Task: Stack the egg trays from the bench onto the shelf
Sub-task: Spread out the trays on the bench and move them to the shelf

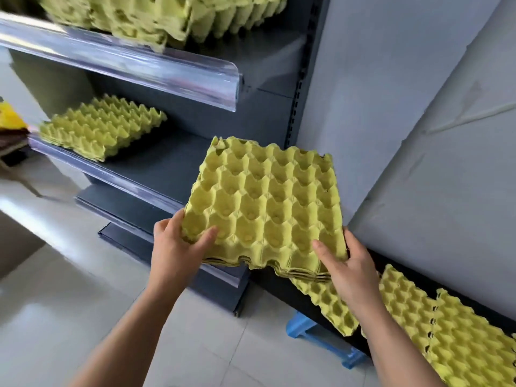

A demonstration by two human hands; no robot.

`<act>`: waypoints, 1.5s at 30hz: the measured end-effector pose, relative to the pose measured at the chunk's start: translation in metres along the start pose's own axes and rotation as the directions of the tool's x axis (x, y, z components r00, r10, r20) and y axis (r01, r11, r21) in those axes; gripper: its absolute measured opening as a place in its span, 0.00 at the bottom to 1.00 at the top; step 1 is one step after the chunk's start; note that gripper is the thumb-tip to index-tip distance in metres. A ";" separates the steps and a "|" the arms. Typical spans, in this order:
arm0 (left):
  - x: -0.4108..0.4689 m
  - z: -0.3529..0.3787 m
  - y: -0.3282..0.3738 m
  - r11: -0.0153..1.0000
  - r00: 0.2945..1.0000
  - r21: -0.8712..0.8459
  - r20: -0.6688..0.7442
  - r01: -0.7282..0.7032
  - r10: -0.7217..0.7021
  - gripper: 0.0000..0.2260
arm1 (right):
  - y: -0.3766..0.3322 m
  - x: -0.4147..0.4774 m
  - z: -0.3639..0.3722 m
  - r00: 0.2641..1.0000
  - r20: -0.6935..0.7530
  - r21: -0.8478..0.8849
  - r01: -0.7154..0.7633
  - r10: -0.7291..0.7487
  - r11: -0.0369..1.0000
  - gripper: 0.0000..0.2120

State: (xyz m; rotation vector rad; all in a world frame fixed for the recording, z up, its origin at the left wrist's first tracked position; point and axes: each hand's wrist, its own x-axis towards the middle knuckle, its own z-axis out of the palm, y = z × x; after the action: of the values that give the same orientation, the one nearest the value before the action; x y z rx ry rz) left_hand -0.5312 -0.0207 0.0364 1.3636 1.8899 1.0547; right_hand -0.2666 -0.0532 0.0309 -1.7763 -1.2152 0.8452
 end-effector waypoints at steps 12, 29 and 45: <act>0.126 -0.209 -0.097 1.000 0.999 0.030 -0.037 -0.002 0.003 0.27 | -0.129 0.007 0.230 0.988 0.151 -0.008 0.012 -0.011 1.000 0.39; 0.357 -0.290 -0.178 0.997 0.997 0.000 -0.017 0.076 -0.076 0.39 | -0.235 0.125 0.428 0.989 0.146 0.010 -0.028 0.026 1.000 0.27; 0.563 -0.303 -0.240 0.999 0.981 0.032 0.190 0.026 -0.031 0.50 | -0.278 0.194 0.548 0.982 -0.069 -0.105 -0.185 0.178 0.977 0.40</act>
State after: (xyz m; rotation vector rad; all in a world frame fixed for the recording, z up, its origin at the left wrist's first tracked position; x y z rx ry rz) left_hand -1.0719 0.3932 -0.0120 1.3968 1.7853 0.8533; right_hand -0.7888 0.3234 0.0142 -2.0118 -1.0920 0.8357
